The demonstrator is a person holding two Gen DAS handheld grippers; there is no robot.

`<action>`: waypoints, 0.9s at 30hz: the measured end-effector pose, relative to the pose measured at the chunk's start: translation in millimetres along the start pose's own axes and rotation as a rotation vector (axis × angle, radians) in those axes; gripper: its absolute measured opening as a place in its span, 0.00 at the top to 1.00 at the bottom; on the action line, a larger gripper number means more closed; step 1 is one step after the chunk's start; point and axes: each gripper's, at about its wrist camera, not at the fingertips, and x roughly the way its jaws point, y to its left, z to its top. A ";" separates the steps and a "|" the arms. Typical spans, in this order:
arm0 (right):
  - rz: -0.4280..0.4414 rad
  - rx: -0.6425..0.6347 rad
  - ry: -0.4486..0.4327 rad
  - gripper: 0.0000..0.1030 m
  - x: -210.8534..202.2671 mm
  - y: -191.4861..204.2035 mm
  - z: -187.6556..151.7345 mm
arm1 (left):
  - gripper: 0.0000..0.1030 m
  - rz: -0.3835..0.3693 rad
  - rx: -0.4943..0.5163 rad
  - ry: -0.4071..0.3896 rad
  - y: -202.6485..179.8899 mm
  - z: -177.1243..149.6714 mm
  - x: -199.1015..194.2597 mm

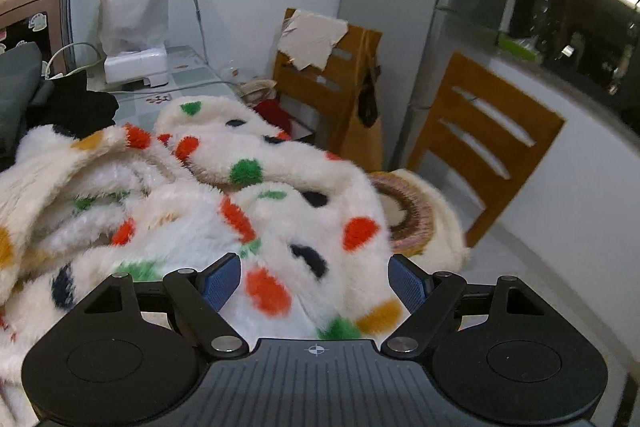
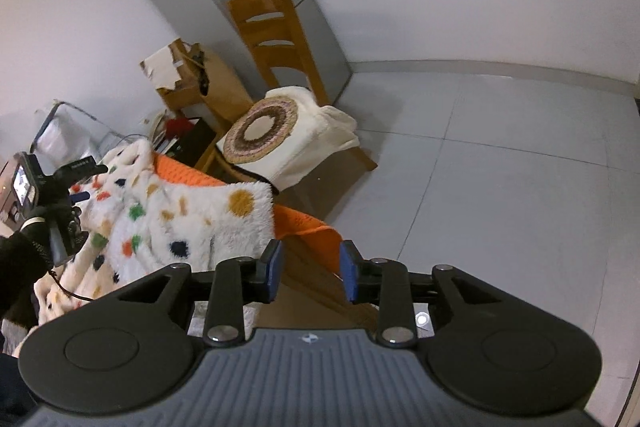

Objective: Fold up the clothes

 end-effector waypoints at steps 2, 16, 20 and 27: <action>-0.010 0.010 -0.006 0.65 0.1 -0.2 -0.9 | 0.21 0.041 0.001 0.018 1.5 1.5 15.6; -0.044 0.026 -0.006 0.65 6.5 19.6 -14.8 | 0.76 0.106 -0.016 0.057 35.5 -9.9 43.6; -0.036 0.020 0.003 0.65 10.5 28.6 -20.1 | 0.86 -0.010 -0.129 -0.014 58.5 -6.7 -2.9; 0.003 -0.032 0.052 0.65 30.8 52.1 -26.0 | 0.87 -0.125 -0.259 -0.139 111.5 -5.4 -104.2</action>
